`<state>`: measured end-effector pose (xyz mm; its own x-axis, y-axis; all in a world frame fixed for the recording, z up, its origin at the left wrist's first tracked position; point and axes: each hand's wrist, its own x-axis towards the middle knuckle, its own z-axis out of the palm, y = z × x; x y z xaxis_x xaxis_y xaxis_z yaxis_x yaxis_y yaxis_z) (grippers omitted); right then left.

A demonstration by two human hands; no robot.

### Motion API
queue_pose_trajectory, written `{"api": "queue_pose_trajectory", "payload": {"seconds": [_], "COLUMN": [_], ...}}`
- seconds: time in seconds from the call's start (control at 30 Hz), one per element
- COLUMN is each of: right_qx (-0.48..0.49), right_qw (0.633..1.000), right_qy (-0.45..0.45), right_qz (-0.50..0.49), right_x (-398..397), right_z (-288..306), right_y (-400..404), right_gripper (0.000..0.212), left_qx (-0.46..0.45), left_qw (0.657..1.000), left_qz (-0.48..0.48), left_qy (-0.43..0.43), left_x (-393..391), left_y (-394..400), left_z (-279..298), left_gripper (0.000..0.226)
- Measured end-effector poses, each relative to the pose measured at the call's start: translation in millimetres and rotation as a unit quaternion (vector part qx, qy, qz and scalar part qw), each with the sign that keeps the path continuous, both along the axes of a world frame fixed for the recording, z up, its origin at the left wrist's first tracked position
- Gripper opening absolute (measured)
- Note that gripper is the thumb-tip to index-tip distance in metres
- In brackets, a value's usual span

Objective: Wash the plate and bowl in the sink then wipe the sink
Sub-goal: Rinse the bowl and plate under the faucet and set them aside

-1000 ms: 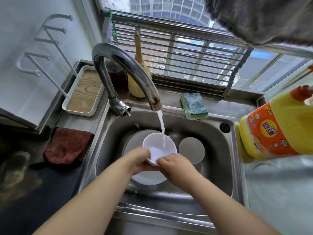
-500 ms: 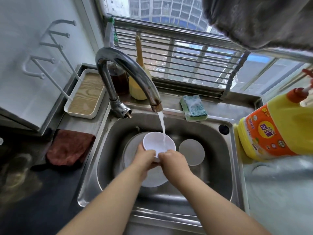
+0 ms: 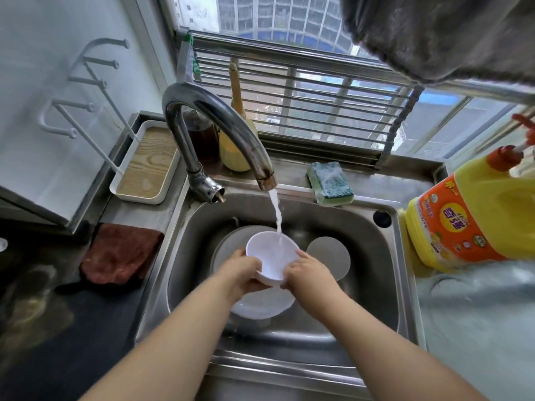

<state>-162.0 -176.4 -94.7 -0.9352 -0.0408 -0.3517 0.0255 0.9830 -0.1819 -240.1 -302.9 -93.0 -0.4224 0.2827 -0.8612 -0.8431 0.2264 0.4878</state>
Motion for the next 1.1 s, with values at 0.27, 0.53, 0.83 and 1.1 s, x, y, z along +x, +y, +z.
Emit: {"api": "queue_pose_trajectory", "payload": {"seconds": [0.27,0.53,0.83,1.1], "right_qx": [-0.034,-0.056,-0.044,-0.031], "right_qw": [0.998,0.995,0.996,0.995], "right_qy": [0.036,0.083,0.078,0.094], "right_qz": [-0.029,-0.021,-0.007,-0.001], "right_x": [9.3,11.8,14.3,11.2], "right_z": [1.5,-5.8,-1.7,1.4], "right_y": [-4.2,-2.3,-5.9,0.6], "right_gripper": [0.032,0.026,0.024,0.034], "left_qx": [0.002,0.036,0.048,0.013], "left_qw": [1.0,0.999,0.998,0.999], "left_qz": [-0.009,-0.024,0.0,-0.03], "left_qy": [-0.015,-0.016,-0.029,-0.008], "left_x": [3.2,-1.4,8.1,1.2], "left_y": [-4.5,-9.1,-7.3,-8.6], "left_z": [-8.7,-4.8,3.9,4.1], "left_gripper": [0.058,0.063,0.059,0.056]}}
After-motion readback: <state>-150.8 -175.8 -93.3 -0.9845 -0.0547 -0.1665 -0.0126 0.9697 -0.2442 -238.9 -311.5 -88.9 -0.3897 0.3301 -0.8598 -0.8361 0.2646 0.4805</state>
